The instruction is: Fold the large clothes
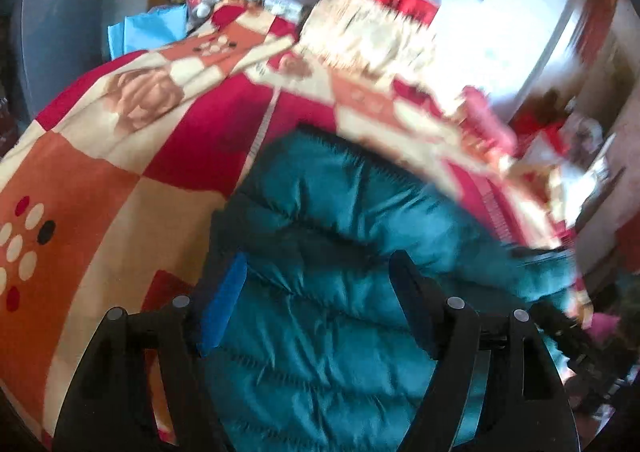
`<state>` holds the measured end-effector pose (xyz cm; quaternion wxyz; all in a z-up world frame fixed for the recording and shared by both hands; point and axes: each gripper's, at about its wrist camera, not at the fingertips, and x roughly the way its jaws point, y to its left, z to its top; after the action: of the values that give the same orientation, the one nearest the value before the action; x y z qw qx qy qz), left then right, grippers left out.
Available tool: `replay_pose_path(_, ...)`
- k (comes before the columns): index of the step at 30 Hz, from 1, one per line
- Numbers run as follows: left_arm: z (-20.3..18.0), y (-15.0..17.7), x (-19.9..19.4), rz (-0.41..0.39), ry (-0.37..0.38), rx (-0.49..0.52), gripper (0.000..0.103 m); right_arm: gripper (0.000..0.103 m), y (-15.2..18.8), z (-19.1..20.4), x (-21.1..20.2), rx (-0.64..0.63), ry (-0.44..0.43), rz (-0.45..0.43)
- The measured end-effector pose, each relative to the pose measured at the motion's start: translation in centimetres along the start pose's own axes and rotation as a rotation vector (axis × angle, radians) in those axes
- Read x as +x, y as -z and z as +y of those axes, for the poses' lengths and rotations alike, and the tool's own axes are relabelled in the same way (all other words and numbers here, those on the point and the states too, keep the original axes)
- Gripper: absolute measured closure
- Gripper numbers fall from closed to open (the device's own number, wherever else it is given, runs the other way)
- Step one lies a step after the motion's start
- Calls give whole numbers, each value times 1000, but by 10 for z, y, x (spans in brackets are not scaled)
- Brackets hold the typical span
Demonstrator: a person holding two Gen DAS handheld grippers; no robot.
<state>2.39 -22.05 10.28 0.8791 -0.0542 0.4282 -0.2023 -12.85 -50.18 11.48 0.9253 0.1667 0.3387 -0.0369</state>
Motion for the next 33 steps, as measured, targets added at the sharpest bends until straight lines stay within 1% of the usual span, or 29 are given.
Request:
replay_pose_path(2,-1,1,20,25,-47,3,29,32,-1,9,25,-40,9,43)
replay_pose_path(3,0,0,30,36,-71,0,29,32,-2,13,37,-62,36,62)
replay_pose_path(4,1,-1,37,36,-86,-5,25,32,-3,15,49,-87,73,73)
replay_pose_path(6,3,-4,49,43,-109,3,21,32,-3,15,73,-124,134,106)
replay_pose_path(8,3,-6,60,54,-117,16,20,31,-3,7,91,-108,150,137)
replay_pose_path(12,1,-6,67,61,-143,34,18,29,-5,-13,112,-47,139,166)
replay_pose_path(14,-1,-5,67,64,-149,46,18,29,-7,-12,114,-51,141,175)
replay_pose_path(16,0,-4,66,62,-144,46,18,29,-12,-12,102,-36,120,176)
replay_pose_path(18,-1,-6,67,65,-144,42,18,29,-20,-14,80,-19,86,129)
replay_pose_path(19,0,-6,67,65,-145,40,18,29,-25,-19,66,-11,97,85)
replay_pose_path(21,-2,-6,67,63,-150,41,18,29,-34,-34,50,12,159,46)
replay_pose_path(22,-3,-5,68,61,-153,44,17,29,-37,-46,46,31,188,47)
replay_pose_path(24,-4,-5,69,59,-155,49,17,29,-40,-71,46,62,254,78)
replay_pose_path(27,-6,-6,72,60,-156,59,16,29,-36,-99,53,92,320,119)
replay_pose_path(28,-7,-6,73,59,-160,65,16,28,-33,-105,56,103,325,129)
replay_pose_path(31,-9,-6,75,61,-167,76,15,26,-22,-118,68,152,303,152)
replay_pose_path(33,-8,-6,77,62,-168,75,15,24,-17,-123,72,166,292,140)
